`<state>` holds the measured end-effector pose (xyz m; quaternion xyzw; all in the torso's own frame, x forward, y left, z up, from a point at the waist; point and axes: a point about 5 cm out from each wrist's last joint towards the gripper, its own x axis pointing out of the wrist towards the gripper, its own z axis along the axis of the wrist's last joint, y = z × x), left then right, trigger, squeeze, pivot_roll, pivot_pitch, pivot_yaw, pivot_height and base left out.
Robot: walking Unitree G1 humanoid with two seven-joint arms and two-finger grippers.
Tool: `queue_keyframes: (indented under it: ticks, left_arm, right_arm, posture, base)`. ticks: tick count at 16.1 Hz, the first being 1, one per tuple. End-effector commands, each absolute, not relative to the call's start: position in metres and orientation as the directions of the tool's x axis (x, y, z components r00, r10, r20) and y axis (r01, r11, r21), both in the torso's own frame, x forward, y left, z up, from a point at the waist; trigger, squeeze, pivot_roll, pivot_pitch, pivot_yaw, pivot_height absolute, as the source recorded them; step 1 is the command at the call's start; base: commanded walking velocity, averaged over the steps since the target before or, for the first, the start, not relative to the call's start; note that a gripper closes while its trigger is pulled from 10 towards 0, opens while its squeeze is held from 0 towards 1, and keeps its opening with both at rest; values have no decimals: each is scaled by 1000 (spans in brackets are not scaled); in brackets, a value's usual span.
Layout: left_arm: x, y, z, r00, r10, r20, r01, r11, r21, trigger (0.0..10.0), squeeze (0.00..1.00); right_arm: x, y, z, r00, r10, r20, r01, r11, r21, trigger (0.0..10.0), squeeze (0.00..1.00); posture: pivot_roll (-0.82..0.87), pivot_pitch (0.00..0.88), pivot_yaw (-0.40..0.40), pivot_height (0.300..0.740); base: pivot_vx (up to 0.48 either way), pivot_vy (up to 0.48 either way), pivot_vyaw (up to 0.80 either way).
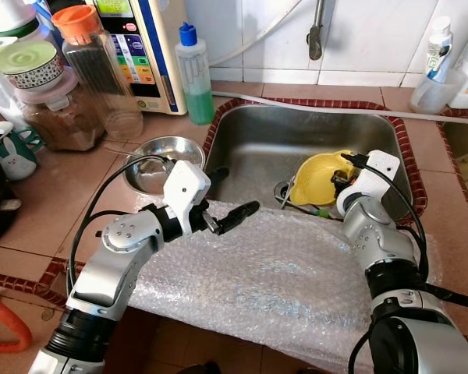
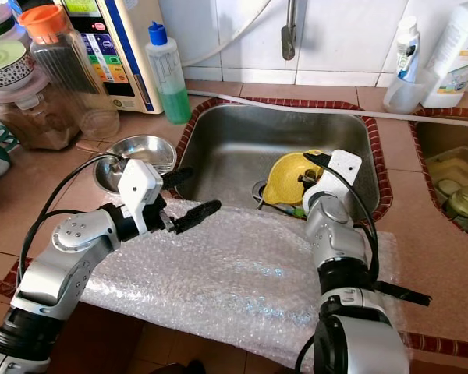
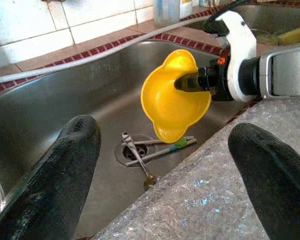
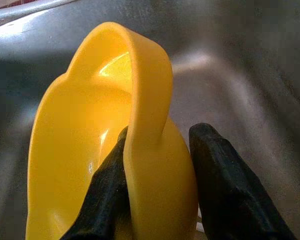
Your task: Kitchen organization
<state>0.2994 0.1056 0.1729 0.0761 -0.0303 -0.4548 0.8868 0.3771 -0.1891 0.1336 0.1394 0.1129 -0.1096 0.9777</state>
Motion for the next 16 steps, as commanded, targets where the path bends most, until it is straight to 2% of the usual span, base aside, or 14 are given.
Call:
queue_keyframes:
  ticks: [1, 6, 8, 14, 16]
  left_arm:
    - [298, 107, 173, 581, -813, -32, 802, 566, 189, 10000, 1000]
    - [299, 108, 172, 596, -802, -39, 787, 574, 224, 10000, 1000]
    - [308, 114, 176, 657, -754, -22, 731, 629, 262, 10000, 1000]
    - [313, 120, 181, 687, -727, 6, 692, 656, 300, 10000, 1000]
    - [318, 125, 183, 727, -685, 33, 643, 698, 317, 10000, 1000]
  right_arm:
    - [377, -188, 129, 945, -180, -273, 250, 936, 246, 10000, 1000]
    - [376, -186, 126, 943, -172, -286, 253, 927, 276, 10000, 1000]
    - [376, -184, 126, 946, -158, -284, 237, 934, 267, 10000, 1000]
    - [378, -180, 126, 942, -134, -307, 222, 935, 275, 10000, 1000]
    - [379, -172, 130, 955, -91, -282, 172, 945, 277, 10000, 1000]
  posture:
    - [-148, 132, 129, 740]
    - [-150, 128, 125, 740]
    - [-154, 127, 125, 740]
    - [-156, 121, 121, 740]
    - [-156, 121, 120, 740]
  base:
    - [0, 0, 0]
    - [0, 0, 0]
    - [0, 0, 0]
    - [0, 0, 0]
    - [0, 0, 0]
